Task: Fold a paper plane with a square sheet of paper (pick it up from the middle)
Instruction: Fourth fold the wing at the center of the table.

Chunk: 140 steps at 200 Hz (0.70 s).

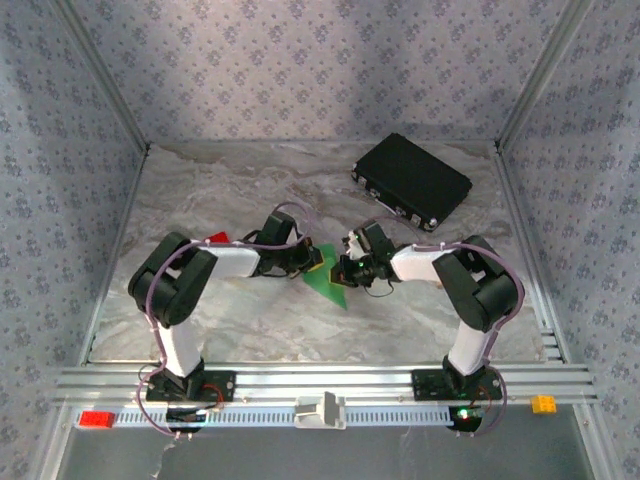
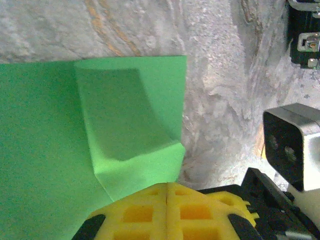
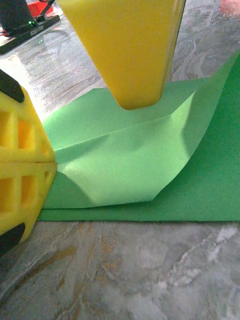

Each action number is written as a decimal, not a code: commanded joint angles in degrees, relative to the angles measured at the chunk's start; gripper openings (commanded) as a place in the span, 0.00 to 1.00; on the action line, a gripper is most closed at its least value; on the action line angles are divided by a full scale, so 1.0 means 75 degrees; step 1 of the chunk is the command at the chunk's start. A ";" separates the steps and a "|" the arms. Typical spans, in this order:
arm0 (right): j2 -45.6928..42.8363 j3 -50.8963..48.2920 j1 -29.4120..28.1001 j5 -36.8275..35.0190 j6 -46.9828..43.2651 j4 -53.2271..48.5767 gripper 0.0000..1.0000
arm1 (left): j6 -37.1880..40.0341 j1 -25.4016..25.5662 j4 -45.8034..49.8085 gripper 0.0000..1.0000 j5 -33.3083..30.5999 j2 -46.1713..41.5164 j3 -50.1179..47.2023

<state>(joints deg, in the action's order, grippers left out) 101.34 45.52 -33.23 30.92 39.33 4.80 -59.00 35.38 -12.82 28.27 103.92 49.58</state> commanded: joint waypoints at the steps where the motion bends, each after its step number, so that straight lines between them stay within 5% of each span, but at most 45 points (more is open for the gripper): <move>1: 0.0041 -0.0232 0.0079 -0.0214 -0.0221 -0.0883 0.04 | 0.0203 0.0198 0.0464 0.00 0.0140 0.0016 0.0195; 66: 0.0024 -0.0357 0.0090 -0.0285 -0.0234 -0.0895 0.04 | 0.0196 0.0277 0.1020 0.00 -0.0218 0.0837 0.0617; 140: 0.0005 -0.0460 0.0091 -0.0376 -0.0384 -0.1097 0.02 | 0.0733 -0.0569 0.1381 0.00 -0.0248 0.0898 0.1073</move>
<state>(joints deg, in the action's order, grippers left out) 100.79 44.80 -32.91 31.07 37.87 4.56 -56.40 34.11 -5.67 29.15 109.38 55.68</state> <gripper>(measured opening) 0.052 0.045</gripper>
